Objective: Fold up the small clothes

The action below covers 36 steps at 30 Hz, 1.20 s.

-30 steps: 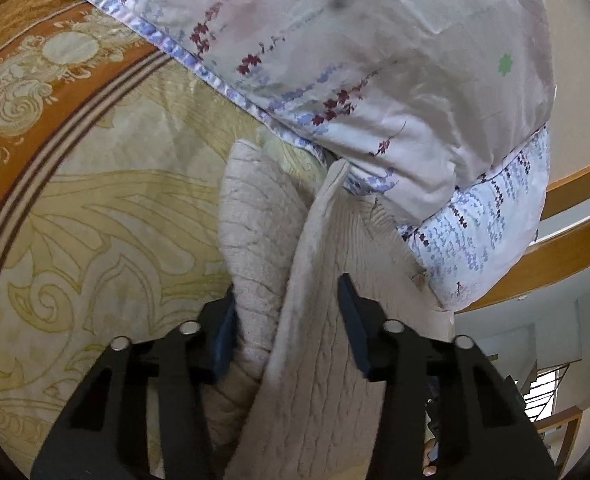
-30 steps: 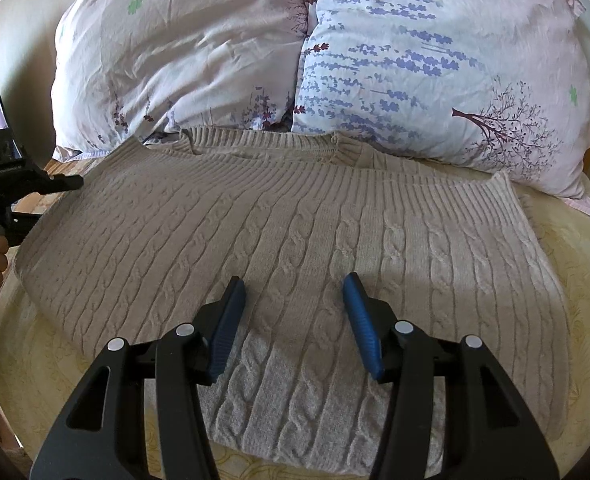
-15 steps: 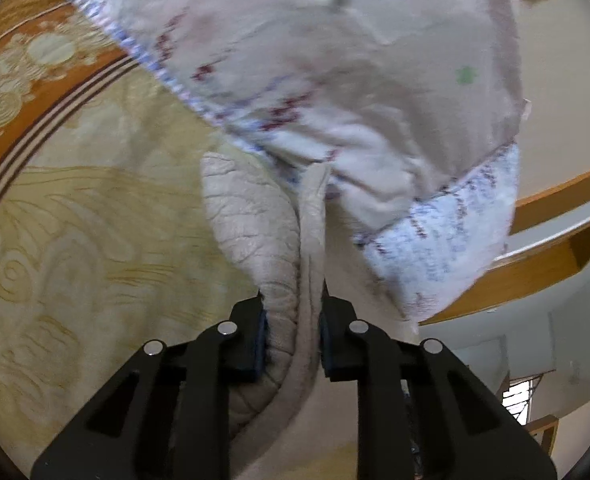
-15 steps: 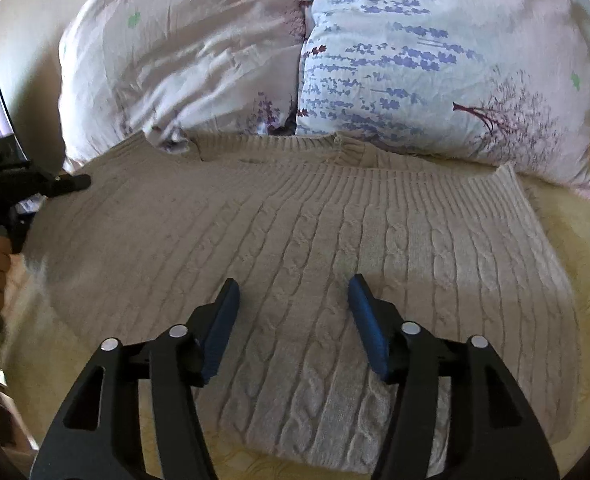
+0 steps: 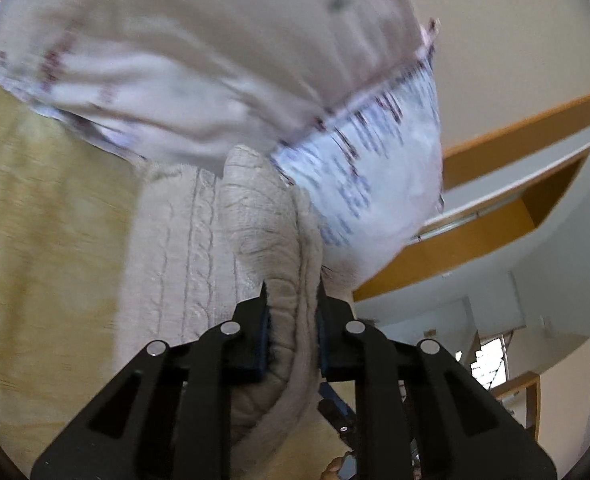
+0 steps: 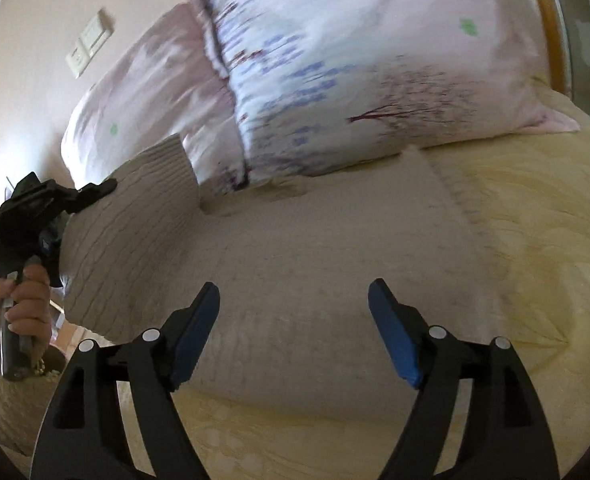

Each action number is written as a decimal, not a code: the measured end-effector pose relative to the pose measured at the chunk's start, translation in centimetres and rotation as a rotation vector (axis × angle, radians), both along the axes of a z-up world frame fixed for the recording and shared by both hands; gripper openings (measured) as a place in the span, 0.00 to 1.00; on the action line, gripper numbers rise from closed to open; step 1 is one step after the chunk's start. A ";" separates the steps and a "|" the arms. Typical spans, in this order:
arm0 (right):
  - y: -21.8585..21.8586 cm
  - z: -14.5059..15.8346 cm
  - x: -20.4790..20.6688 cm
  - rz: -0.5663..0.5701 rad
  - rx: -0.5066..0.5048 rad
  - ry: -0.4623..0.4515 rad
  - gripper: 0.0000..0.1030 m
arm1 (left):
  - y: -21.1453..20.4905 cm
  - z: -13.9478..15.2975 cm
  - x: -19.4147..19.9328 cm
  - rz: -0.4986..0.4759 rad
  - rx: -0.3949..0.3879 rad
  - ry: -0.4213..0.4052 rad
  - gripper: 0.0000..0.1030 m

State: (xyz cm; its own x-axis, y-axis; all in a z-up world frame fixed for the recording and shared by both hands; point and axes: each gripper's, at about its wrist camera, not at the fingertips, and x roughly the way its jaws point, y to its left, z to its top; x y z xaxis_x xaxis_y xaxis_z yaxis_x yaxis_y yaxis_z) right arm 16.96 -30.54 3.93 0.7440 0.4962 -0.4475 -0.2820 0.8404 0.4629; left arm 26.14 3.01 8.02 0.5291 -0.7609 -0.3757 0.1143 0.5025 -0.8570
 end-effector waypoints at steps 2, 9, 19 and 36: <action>-1.0 -0.3 -0.3 -0.019 0.015 0.002 0.76 | -2.6 0.0 0.4 -0.030 0.000 0.000 0.16; -4.4 -1.4 -1.5 -0.082 0.069 0.002 0.76 | -11.6 -2.7 0.9 -0.141 0.075 0.043 0.16; -7.2 -1.2 -1.0 -0.051 0.227 0.027 0.76 | -13.8 -3.3 0.0 -0.273 -0.034 0.049 0.55; -1.2 -2.7 7.6 0.202 0.294 0.333 0.50 | -5.2 -6.6 -1.0 -0.064 0.264 0.094 0.70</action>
State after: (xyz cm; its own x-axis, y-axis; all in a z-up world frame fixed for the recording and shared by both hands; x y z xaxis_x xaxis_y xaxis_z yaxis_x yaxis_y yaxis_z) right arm 24.55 -31.78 1.26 0.4601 0.7569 -0.4641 -0.2221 0.6042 0.7652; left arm 25.17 -2.21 1.41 0.4370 -0.6607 -0.6104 0.0792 0.7042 -0.7056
